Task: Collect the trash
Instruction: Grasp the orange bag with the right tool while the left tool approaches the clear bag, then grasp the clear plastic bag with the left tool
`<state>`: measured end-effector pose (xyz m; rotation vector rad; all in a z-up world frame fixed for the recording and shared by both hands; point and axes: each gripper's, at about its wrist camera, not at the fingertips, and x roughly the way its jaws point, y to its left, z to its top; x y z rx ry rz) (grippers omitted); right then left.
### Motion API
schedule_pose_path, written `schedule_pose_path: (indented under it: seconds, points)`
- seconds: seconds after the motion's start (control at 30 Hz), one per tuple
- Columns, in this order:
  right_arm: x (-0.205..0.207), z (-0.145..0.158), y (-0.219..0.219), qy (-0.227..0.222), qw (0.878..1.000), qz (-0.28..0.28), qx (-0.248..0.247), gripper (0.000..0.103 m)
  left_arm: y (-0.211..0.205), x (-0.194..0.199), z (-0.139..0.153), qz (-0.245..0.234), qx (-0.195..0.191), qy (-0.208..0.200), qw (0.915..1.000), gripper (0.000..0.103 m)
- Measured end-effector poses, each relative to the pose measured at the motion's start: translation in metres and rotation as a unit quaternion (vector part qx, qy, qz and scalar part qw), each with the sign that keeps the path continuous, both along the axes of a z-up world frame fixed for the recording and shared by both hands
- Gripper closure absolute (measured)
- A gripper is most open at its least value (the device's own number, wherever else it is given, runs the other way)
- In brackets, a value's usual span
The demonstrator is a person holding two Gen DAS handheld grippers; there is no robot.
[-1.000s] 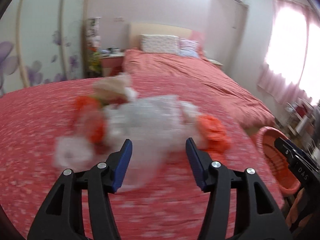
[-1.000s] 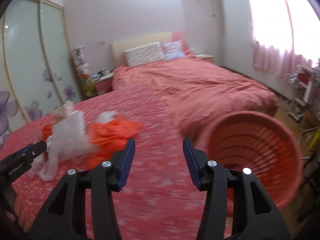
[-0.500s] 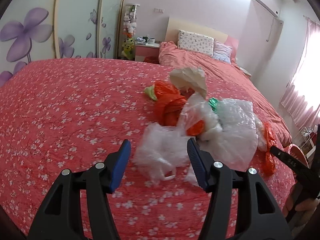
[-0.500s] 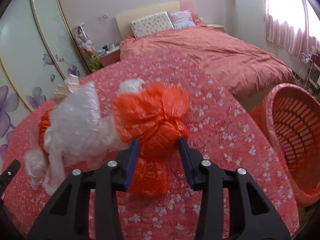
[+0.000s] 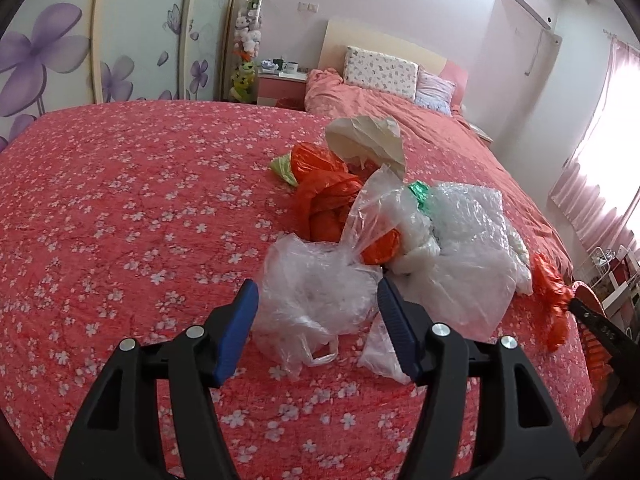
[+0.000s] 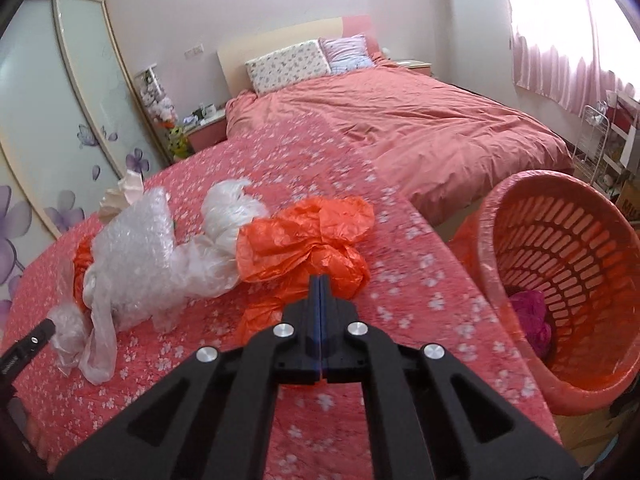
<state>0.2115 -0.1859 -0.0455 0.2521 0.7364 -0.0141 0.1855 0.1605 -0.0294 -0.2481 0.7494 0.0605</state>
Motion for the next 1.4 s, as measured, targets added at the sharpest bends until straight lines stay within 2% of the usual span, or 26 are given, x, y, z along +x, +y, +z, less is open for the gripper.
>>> schedule_pose_path:
  seconds: [0.13,0.23,0.3,0.33,0.37,0.43,0.47,0.63,0.8,0.83,0.87,0.9,0.93,0.97,1.17,1.3,1.33,1.4]
  points:
    - [-0.002,0.002,-0.005,-0.005,1.0,0.003,-0.001,0.101,0.0,0.005,-0.004,0.001,-0.001,0.012,0.9999,0.041]
    - [0.007,-0.005,0.0,0.015,1.0,0.024,-0.003,0.1,0.0,0.006,-0.007,0.003,0.003,0.021,0.9998,0.041]
    - [0.012,-0.009,0.003,0.022,1.0,0.018,-0.006,0.096,0.0,0.005,-0.007,0.004,0.002,0.022,0.9997,0.041]
    - [0.013,-0.009,0.006,0.024,1.0,0.012,-0.011,0.086,0.001,0.004,-0.007,0.005,0.002,0.022,0.9997,0.041]
    - [0.014,-0.009,0.006,0.024,1.0,0.008,-0.012,0.07,0.001,0.003,-0.007,0.006,0.002,0.022,0.9997,0.041]
    - [0.019,-0.007,0.007,0.02,1.0,-0.003,-0.011,0.06,0.002,0.002,-0.007,0.007,0.002,0.023,0.9997,0.041]
    - [0.022,-0.006,0.008,0.02,1.0,-0.006,-0.014,0.059,0.002,0.002,-0.007,0.007,0.002,0.023,0.9997,0.041]
    - [0.038,-0.003,0.006,0.017,0.999,-0.039,-0.034,0.059,0.003,0.002,-0.005,0.006,0.003,0.022,0.9997,0.041]
    - [0.059,-0.014,0.004,0.045,0.997,-0.03,-0.05,0.059,0.004,0.001,-0.002,0.002,0.01,0.016,0.9998,0.041]
    - [0.062,-0.018,0.004,0.054,0.997,-0.027,-0.054,0.06,0.004,0.001,-0.002,0.001,0.01,0.016,0.9998,0.041]
    - [0.064,-0.022,0.004,0.061,0.996,-0.024,-0.055,0.071,0.004,0.001,-0.002,0.0,0.01,0.016,0.9998,0.041]
    - [0.067,-0.026,0.003,0.073,0.996,-0.019,-0.048,0.074,0.004,0.002,-0.002,-0.001,0.009,0.016,0.9998,0.04]
    - [0.066,-0.026,0.001,0.07,0.996,-0.02,-0.042,0.081,0.004,0.002,-0.002,-0.002,0.009,0.015,0.9998,0.04]
    - [0.064,-0.024,-0.002,0.063,0.997,-0.021,-0.038,0.084,0.004,0.002,-0.002,-0.003,0.009,0.015,0.9998,0.038]
    - [0.046,-0.017,-0.004,0.047,0.999,-0.009,-0.027,0.086,0.002,0.011,-0.003,-0.007,0.003,0.017,0.9998,0.033]
    - [0.036,-0.013,-0.003,0.042,0.999,-0.005,-0.023,0.086,-0.003,0.023,-0.014,-0.014,0.014,0.042,0.9989,0.031]
    - [0.034,-0.012,-0.003,0.041,0.999,-0.003,-0.022,0.086,-0.004,0.026,-0.02,-0.014,0.013,0.051,0.9985,0.032]
    - [0.03,-0.009,-0.003,0.039,0.999,-0.001,-0.02,0.086,-0.005,0.026,-0.023,-0.013,0.019,0.05,0.9985,0.05]
